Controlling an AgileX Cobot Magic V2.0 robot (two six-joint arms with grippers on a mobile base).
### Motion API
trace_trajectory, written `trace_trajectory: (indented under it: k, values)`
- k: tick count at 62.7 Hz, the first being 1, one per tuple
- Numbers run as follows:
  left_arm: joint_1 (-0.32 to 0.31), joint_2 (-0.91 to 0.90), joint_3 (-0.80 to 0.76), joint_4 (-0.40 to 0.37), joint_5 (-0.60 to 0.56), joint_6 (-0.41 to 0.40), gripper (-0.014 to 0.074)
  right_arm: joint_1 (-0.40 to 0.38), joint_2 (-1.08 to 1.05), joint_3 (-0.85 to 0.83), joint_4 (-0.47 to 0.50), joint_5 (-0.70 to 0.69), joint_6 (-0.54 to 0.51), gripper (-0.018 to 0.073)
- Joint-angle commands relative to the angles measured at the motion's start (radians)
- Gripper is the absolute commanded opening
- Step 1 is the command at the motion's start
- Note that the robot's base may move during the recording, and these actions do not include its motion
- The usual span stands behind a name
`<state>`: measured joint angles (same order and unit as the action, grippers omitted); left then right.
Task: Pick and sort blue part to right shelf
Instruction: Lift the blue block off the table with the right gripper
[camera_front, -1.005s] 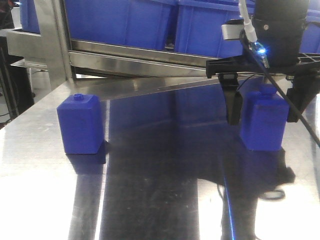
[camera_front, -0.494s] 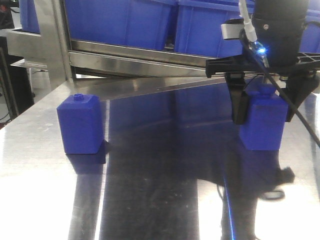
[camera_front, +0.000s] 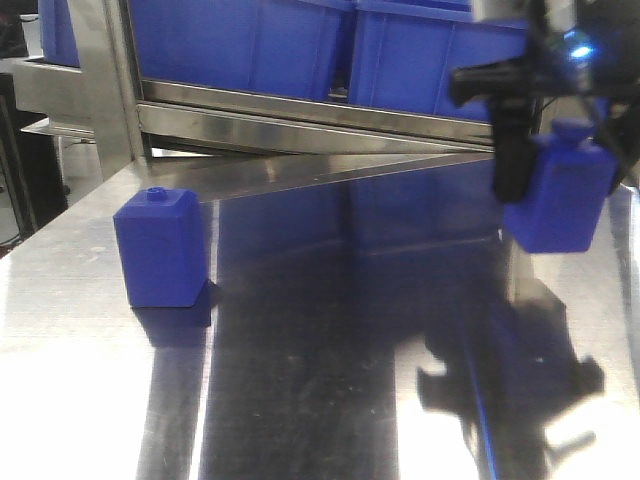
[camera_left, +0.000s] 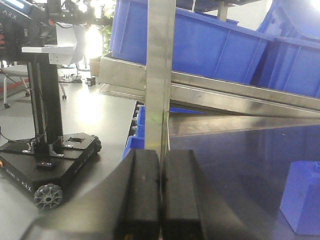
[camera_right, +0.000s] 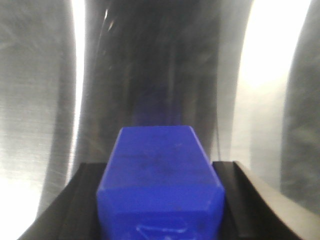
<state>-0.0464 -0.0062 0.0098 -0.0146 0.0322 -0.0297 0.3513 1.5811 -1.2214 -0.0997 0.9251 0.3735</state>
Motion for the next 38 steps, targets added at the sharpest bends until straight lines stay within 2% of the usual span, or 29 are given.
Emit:
trace_trajectory:
  k: [1,7,15,27,38]
  values:
    - [-0.007,-0.019,0.021,-0.008,-0.085,-0.007,0.0123,-0.053,-0.14,0.067,0.023,-0.15,-0.115,0.0372]
    - [-0.007,-0.019,0.021,-0.008,-0.085,-0.007,0.0123,-0.118,-0.261,0.189,0.06,-0.299,-0.261,0.0372]
    - [-0.007,-0.019,0.021,-0.008,-0.085,-0.007,0.0123,-0.196,-0.386,0.328,0.1,-0.453,-0.384,0.0372]
    - [-0.007,-0.019,0.021,-0.008,-0.085,-0.007,0.0123,-0.266,-0.554,0.501,0.127,-0.644,-0.414,0.0372]
    - [-0.007,-0.019,0.021,-0.008,-0.085,-0.007,0.0123,-0.269,-0.732,0.637,0.128,-0.86,-0.414,0.0372]
